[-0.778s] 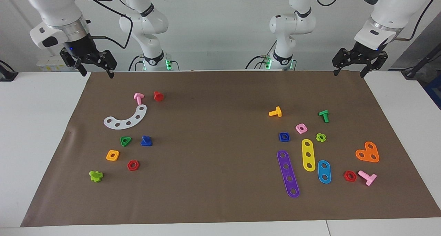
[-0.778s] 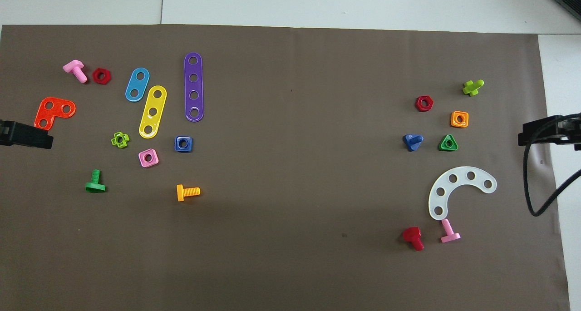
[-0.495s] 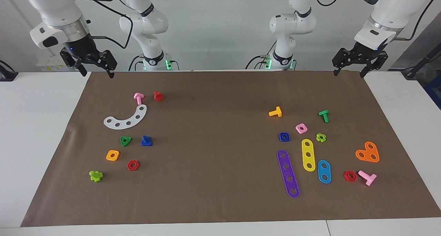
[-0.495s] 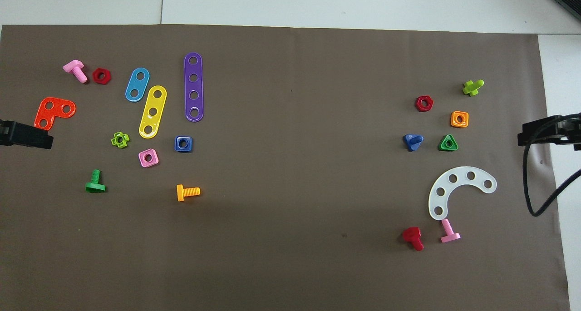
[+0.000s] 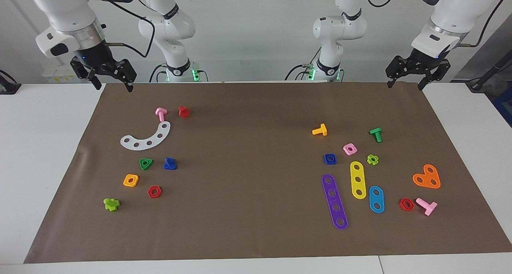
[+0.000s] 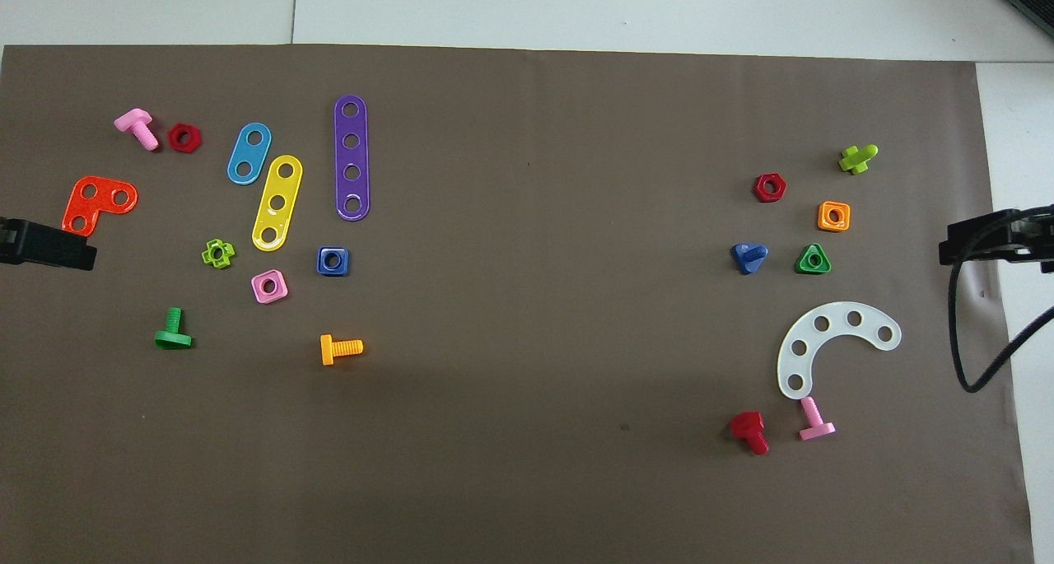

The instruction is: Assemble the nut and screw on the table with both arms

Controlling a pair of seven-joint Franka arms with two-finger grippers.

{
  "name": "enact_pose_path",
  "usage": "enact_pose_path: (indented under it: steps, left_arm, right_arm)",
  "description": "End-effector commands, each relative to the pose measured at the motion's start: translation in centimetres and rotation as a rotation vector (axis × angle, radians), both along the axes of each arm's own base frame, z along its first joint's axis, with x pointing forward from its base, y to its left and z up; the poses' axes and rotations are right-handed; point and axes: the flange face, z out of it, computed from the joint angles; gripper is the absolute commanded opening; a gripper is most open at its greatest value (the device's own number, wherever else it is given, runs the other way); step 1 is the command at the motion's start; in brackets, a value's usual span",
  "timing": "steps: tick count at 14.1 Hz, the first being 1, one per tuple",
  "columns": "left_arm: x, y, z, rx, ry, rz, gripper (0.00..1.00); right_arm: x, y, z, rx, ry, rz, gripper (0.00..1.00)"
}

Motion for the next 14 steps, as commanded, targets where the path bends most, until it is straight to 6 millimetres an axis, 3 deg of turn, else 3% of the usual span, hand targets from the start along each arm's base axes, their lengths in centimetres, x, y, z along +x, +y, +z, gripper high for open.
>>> enact_pose_path:
  steps: [1,3,7,9,14]
  left_arm:
    - [-1.0,0.3,0.1,-0.015,0.005,-0.003,1.0]
    - [-1.0,0.3,0.1,-0.015,0.005,-0.004,1.0]
    - [-1.0,0.3,0.1,-0.015,0.005,-0.003,1.0]
    - [-1.0,0.3,0.1,-0.015,0.005,-0.003,1.0]
    - [-1.0,0.3,0.1,-0.015,0.005,-0.004,1.0]
  right_arm:
    - [1.0,0.3,-2.1,-0.004,0.008,0.043,1.0]
    - [2.1,2.7,-3.1,-0.006,-0.012,0.084,1.0]
    - [6.1,4.0,-9.1,0.019,-0.019,0.098,1.0]
    - [7.1,5.2,-12.6,0.022,-0.046,0.117,1.0]
    - [5.7,6.3,-22.6,0.041,-0.089,0.176,1.0]
